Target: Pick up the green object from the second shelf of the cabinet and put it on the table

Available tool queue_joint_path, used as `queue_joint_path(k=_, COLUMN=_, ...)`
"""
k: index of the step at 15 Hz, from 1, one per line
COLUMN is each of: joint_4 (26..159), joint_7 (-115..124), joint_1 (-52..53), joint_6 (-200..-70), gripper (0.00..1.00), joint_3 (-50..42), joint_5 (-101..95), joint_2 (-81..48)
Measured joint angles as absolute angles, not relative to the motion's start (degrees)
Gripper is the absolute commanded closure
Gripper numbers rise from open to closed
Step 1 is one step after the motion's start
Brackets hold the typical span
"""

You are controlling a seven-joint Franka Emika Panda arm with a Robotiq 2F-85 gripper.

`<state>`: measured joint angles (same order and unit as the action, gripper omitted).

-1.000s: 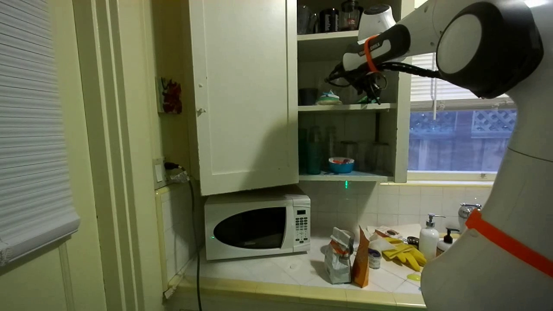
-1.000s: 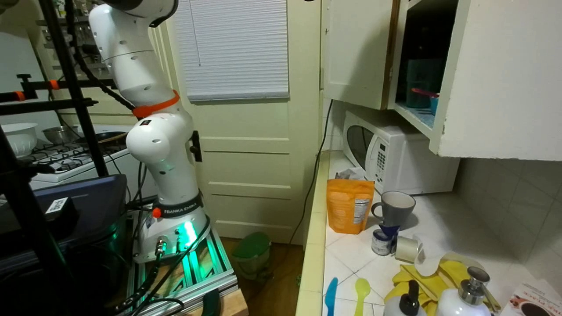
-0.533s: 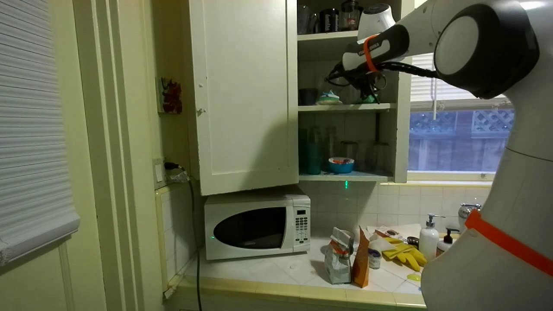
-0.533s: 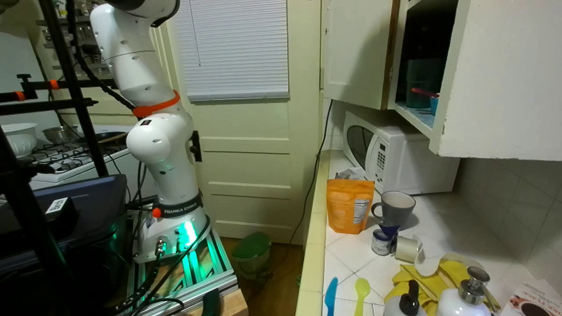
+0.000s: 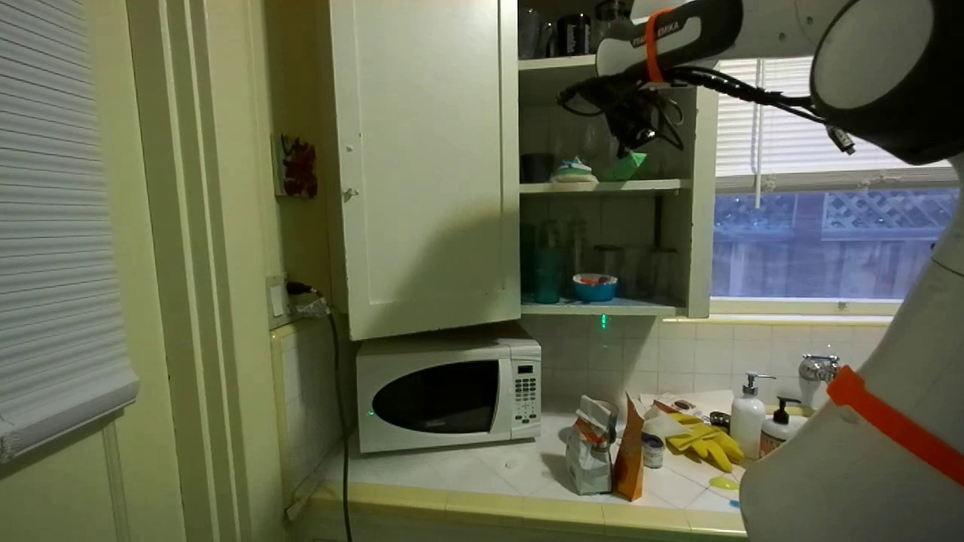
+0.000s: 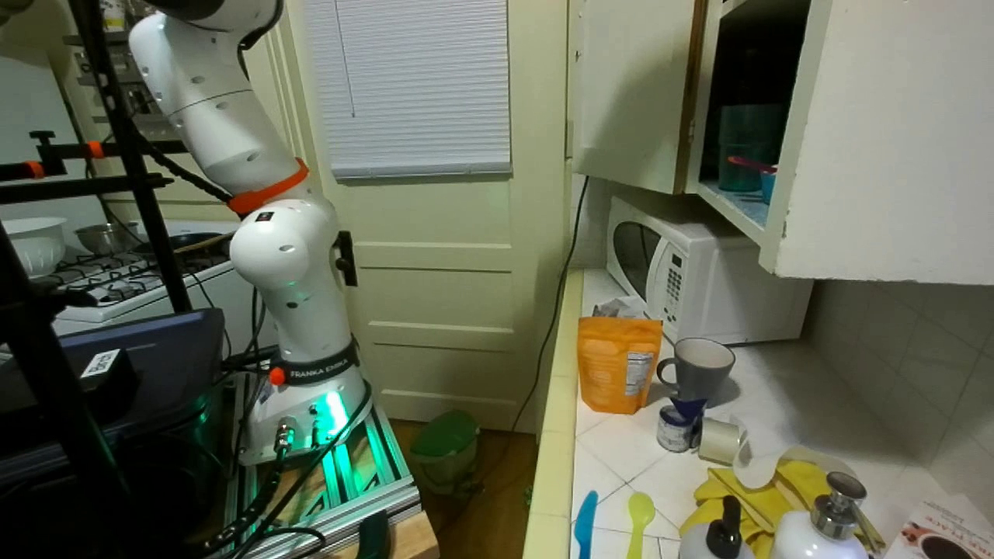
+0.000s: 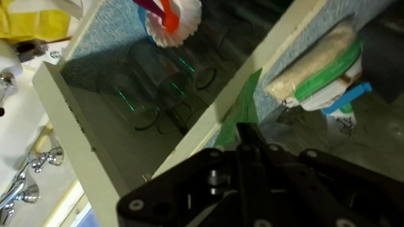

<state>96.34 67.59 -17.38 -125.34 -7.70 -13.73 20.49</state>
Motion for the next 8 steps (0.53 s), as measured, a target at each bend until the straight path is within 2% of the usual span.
queue_joint_path(k=4, joint_4=99.69, joint_7=60.20, joint_1=-14.84, joint_6=-114.05, gripper=1.00, joint_3=-7.99, joint_5=-5.70, joint_2=27.30)
queue_joint_path(k=8, joint_4=102.50, joint_7=54.56, joint_1=-14.13, joint_6=-107.64, gripper=1.00, joint_3=-10.30, joint_5=0.90, joint_2=26.45)
